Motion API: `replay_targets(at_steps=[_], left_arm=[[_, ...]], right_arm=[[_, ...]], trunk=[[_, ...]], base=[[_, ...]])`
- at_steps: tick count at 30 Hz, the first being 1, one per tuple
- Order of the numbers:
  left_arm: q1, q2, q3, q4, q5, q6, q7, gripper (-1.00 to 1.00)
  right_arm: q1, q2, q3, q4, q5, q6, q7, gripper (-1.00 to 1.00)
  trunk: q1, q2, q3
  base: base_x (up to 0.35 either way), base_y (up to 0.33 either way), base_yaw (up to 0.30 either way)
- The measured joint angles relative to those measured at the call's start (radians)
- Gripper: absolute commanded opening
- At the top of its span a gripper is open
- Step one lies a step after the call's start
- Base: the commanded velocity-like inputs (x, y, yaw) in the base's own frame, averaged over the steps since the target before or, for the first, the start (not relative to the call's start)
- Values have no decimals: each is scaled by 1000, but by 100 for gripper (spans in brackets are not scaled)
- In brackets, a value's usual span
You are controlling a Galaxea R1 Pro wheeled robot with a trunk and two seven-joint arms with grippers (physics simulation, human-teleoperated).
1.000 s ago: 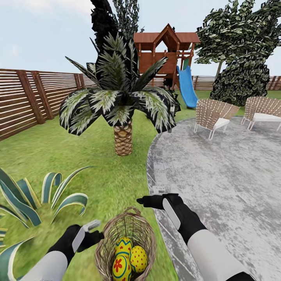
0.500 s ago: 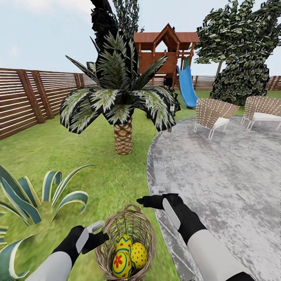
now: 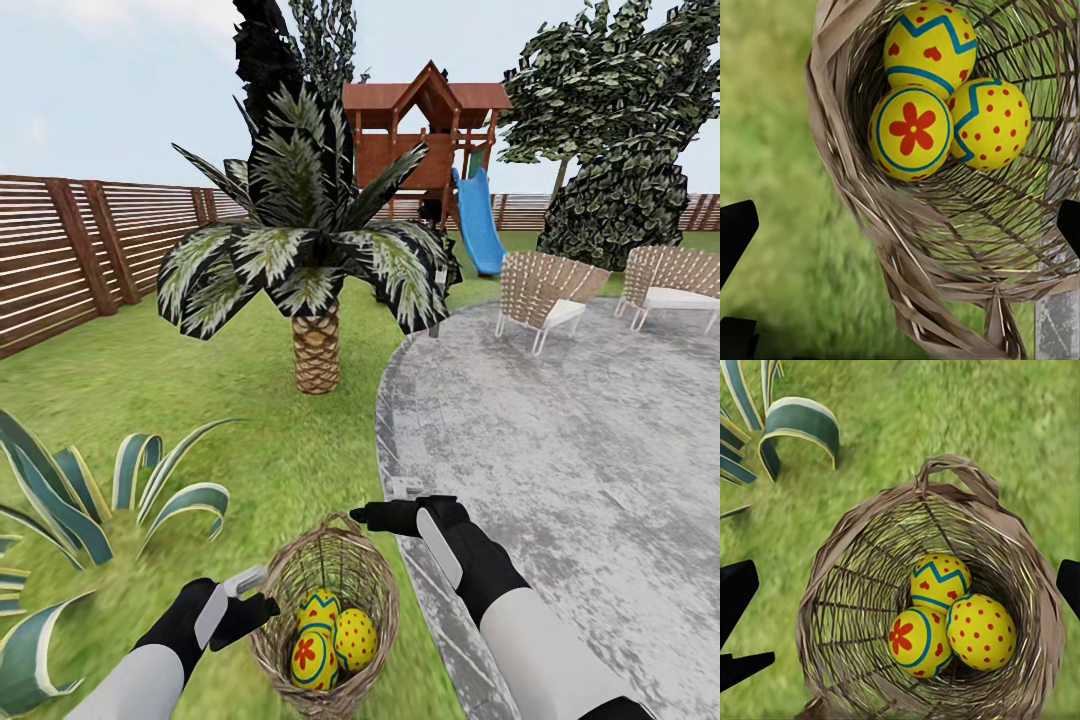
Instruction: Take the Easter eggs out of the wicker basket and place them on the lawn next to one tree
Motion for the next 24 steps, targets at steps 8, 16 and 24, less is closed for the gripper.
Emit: replay_targets(at_steps=[8,16,24], left_arm=[[0,-1,3,3,3,-1,2,100],[0,-6,29,3,5,-1,2,100],[0,-34,131,3,3,-9,3,100]], right_arm=[[0,0,0,0,0,0,0,100],[0,0,0,0,0,0,0,100],[0,-13,-3,-36,1,-1,13,100]], trunk=[[23,-42,-19],[27,-49,-22],[50,-91,-41]], base=[[0,0,0],[0,0,0],[0,0,0]])
